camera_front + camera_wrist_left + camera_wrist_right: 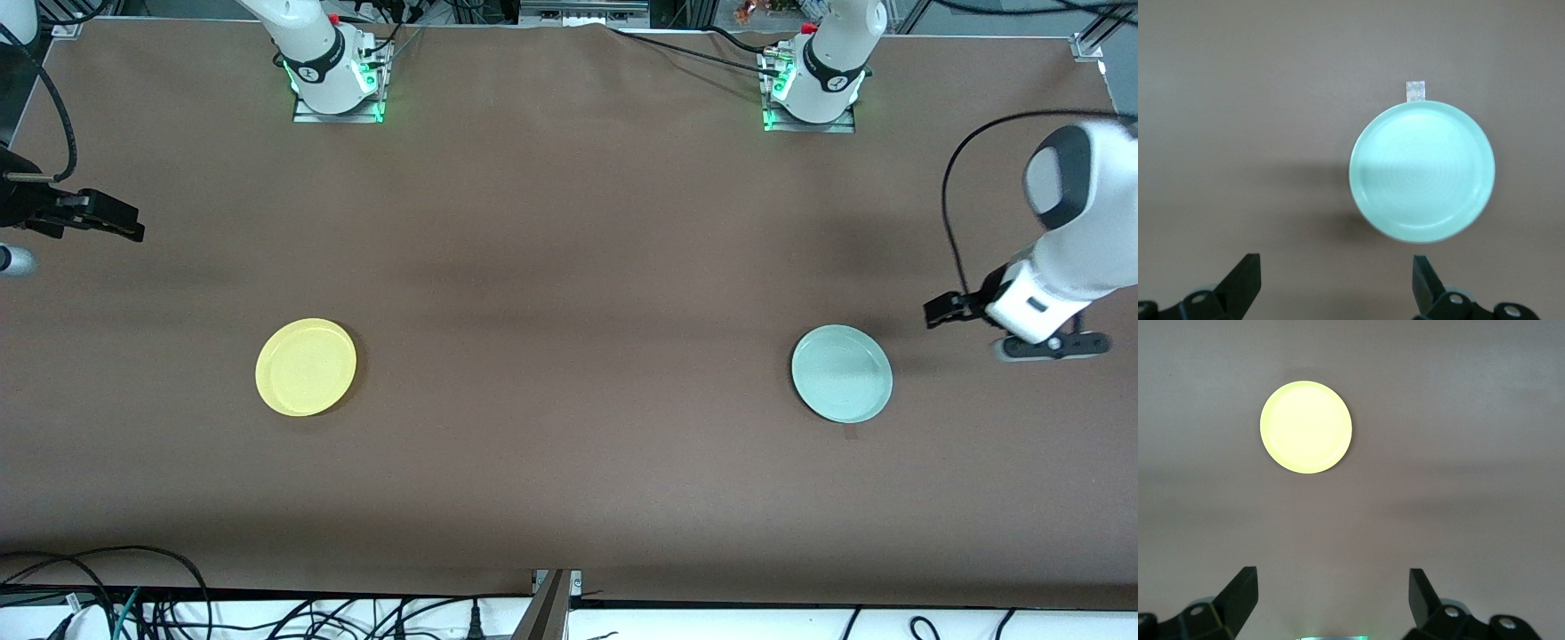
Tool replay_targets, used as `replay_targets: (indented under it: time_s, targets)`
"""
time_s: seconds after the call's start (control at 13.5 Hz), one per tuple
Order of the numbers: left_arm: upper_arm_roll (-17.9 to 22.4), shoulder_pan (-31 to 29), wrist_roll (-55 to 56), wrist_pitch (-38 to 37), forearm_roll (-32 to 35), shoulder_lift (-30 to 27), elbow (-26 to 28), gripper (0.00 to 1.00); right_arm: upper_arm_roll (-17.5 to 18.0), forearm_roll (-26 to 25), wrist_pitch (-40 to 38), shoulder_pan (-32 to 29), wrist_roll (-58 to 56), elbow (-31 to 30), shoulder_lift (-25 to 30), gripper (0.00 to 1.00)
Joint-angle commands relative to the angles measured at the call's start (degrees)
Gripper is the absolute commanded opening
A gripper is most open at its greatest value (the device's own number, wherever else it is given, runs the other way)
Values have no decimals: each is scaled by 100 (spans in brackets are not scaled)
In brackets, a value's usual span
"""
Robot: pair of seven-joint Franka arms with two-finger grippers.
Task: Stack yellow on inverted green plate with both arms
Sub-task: 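Reach the left gripper to the green plate while the right gripper reaches yellow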
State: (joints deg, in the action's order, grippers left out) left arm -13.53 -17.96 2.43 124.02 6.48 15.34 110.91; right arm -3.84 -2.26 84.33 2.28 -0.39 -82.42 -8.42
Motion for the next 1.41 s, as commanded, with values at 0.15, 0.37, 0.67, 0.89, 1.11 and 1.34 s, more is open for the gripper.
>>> replay_targets:
  time_s: [0.15,0.37,0.67,0.89,1.11,1.34]
  targets:
    - [-10,-41,-41,886,99,952,-61,100,41,-28,-30,-44,-5,112,-99,100]
    - [17,-41,-93,1150,222,1242,-70,100,41,-46,-74,-35,30,103,-125,100]
    - [34,-93,-120,1555,257,1620,-114,70,32,15,-92,-263,-40,94,-327,100]
    - [26,-182,-137,1757,258,1735,-114,70,32,-64,-92,-316,-40,50,-563,100]
    - [26,-251,-137,1819,257,1814,-114,60,32,15,179,-369,-40,41,-950,100]
    - [25,-261,-146,1828,258,1876,-114,37,41,76,654,-447,-40,-99,-1293,100]
